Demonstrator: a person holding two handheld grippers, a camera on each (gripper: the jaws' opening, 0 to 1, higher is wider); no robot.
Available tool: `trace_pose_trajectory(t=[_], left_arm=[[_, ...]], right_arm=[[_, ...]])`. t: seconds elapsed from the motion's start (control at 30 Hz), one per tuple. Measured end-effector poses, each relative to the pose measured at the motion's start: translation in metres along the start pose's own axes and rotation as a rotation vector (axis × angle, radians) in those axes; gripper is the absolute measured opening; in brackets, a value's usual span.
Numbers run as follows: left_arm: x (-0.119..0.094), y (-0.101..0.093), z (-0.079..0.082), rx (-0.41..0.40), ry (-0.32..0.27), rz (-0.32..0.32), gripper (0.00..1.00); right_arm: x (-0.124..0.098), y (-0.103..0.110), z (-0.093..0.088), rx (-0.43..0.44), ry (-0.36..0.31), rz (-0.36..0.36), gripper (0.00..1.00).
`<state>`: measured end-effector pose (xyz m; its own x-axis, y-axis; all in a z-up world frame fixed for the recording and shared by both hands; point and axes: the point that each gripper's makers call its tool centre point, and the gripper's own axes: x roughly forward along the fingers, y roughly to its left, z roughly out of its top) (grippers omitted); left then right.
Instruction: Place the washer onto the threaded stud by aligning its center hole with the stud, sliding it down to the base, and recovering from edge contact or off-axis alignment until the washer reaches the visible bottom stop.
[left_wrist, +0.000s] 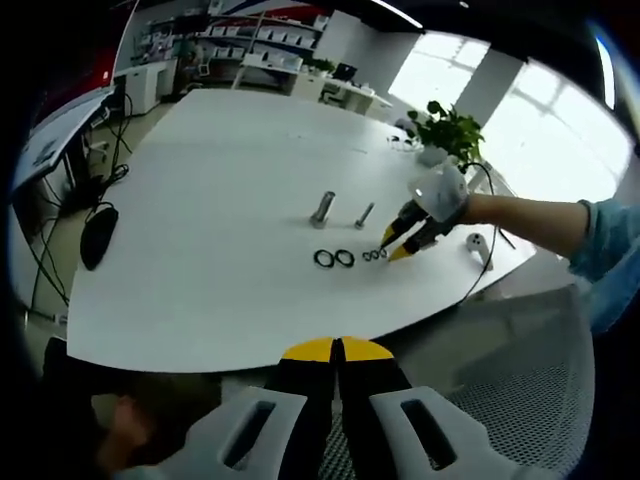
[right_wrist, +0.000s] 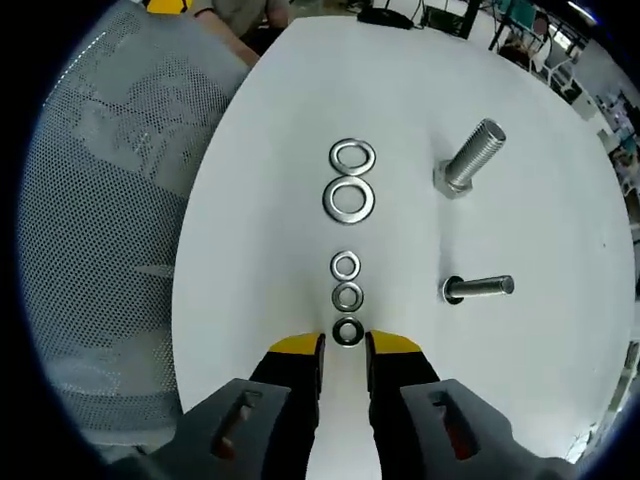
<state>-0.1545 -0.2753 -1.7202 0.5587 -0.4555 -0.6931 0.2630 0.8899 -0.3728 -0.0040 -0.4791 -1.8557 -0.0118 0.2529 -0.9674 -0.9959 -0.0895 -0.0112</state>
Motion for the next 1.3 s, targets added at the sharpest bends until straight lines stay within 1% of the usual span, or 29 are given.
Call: trace_pose_trajectory(t=[0.07,0.3,0.47,0.67,0.73,0.8,0.87,0.9,0.93,1.0,1.17,1.3], left_arm=[[0.0,0.0,0.0,0.004,-0.003,0.0,0.0],[-0.001,0.0,0.002,0.009,-0.017,0.0,0.0],[-0.001,0.001,0.004,0.006,-0.025,0.003,0.0],[-0.001,0.001,0.002,0.011,-0.015,0.004,0.0],[-0.001,0.0,0.004,0.001,-0.024,-0.001,0.0],[-0.002,0.0,0.008,-0.013,-0.048,-0.006,0.0],[-0.002,0.001,0.007,-0.014,-0.046,0.002,0.0],[-0.002,0.001,0.006,-0.007,-0.039,0.005,0.0],[-0.002,0.001,0.005,-0.004,-0.035,0.006,0.0],[-0.001,0.002,0.004,-0.002,-0.031,0.008,0.0],[-0.003,0.003,0.009,-0.014,-0.058,0.008,0.0],[-0.002,0.003,0.008,-0.013,-0.054,0.011,0.0]], right_arm=[[0.0,-0.001,0.001,0.014,-0.007,-0.01,0.16],[0.0,0.0,0.001,0.013,-0.004,-0.019,0.15],[-0.001,-0.001,0.002,0.046,-0.025,-0.034,0.15],[-0.013,-0.002,0.006,0.064,-0.061,-0.061,0.15],[-0.019,-0.005,0.01,0.079,-0.091,-0.086,0.15],[-0.026,-0.009,0.014,0.092,-0.116,-0.112,0.15],[-0.033,-0.015,0.018,0.106,-0.15,-0.147,0.15],[-0.035,-0.016,0.018,0.11,-0.155,-0.151,0.15],[-0.04,-0.021,0.021,0.124,-0.177,-0.175,0.15],[-0.045,-0.026,0.023,0.137,-0.197,-0.196,0.14],[-0.059,-0.034,0.029,0.169,-0.249,-0.235,0.14],[-0.069,-0.044,0.032,0.19,-0.282,-0.293,0.14]])
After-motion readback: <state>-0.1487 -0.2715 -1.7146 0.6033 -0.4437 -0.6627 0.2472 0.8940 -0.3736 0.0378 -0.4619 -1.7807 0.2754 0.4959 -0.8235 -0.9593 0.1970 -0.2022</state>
